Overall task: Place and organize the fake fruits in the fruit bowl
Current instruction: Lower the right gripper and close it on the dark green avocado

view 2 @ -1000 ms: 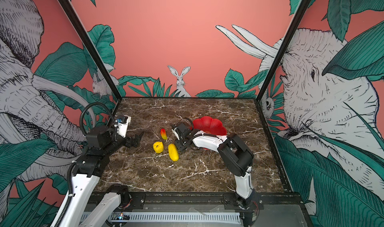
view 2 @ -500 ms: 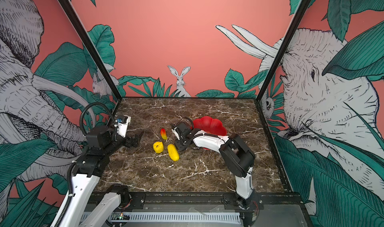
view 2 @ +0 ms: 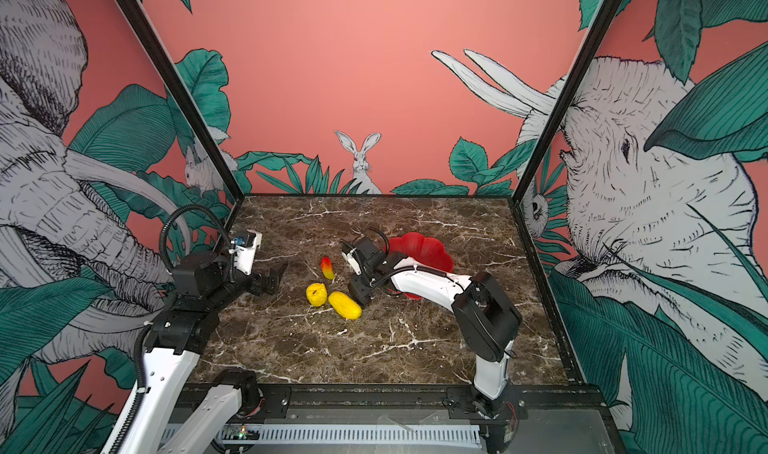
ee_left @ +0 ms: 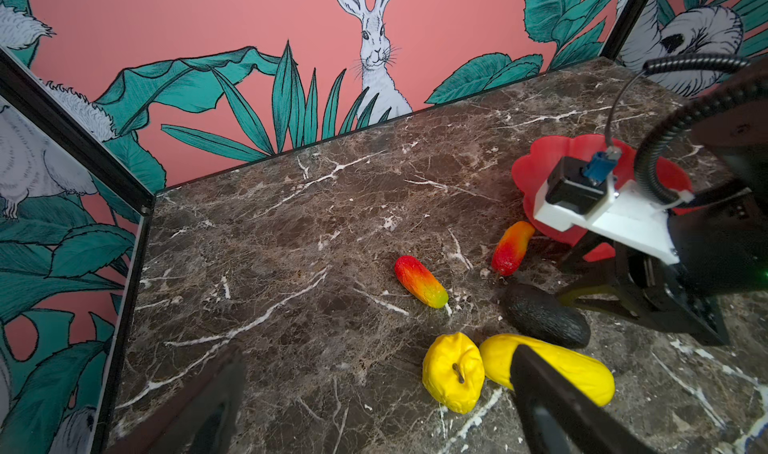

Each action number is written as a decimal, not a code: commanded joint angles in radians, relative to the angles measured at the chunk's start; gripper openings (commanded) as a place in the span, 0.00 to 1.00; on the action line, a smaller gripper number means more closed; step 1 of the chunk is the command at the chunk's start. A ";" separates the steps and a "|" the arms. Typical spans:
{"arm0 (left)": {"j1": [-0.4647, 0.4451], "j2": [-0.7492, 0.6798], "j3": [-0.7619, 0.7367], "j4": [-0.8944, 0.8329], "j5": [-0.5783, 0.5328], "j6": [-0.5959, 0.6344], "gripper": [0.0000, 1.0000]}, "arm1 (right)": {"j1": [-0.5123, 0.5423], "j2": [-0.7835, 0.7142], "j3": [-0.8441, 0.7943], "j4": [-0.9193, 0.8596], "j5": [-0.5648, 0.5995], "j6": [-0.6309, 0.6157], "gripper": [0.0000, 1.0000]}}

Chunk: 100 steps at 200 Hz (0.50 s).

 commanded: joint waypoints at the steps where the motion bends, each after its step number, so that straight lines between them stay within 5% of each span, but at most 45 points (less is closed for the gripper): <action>1: -0.001 -0.011 -0.009 -0.010 0.000 0.014 1.00 | 0.003 0.046 0.028 -0.001 -0.020 -0.001 0.47; 42: 0.000 -0.013 -0.009 -0.010 0.000 0.016 1.00 | 0.002 0.110 0.041 0.014 -0.031 0.010 0.60; 100: 0.000 -0.013 -0.009 -0.010 -0.001 0.018 1.00 | 0.002 0.157 0.031 0.039 -0.035 0.036 0.57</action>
